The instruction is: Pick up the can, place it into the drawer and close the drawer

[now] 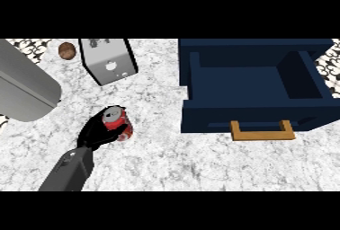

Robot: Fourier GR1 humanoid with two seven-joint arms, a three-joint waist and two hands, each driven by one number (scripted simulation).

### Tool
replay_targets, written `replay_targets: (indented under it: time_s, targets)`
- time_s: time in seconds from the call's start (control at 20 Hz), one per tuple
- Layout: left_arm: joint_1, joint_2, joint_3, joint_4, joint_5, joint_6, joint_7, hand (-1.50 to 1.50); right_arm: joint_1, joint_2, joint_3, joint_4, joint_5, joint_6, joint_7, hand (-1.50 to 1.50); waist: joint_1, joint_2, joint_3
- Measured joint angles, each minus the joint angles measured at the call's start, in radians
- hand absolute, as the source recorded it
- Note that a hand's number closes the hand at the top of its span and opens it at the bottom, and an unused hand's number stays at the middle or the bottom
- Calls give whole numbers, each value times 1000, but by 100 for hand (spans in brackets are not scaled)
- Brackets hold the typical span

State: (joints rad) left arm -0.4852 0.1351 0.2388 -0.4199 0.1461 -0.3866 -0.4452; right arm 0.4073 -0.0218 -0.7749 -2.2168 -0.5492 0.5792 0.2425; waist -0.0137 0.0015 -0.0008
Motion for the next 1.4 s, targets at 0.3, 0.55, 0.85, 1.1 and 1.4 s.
replay_targets:
  time_s: [0.3,0.55,0.85,1.1,1.4]
  targets:
    - [-33,-19,-15,-25,19,-74,25,150,8,14,9,-30,-9,-22,15,-150,3,-1,0]
    - [-4,-48,1,-109,51,-14,22,150,31,14,12,-34,-14,-33,6,-150,10,-4,1]
    - [40,-83,41,-237,121,146,16,150,34,16,24,-33,4,-39,0,-150,16,-6,2]
    - [106,-116,-15,-475,151,229,125,150,43,19,23,-35,0,-37,-11,-150,17,-7,1]
    - [126,-129,-109,-723,156,355,249,150,57,12,29,-45,-21,-51,-4,-150,15,-7,2]
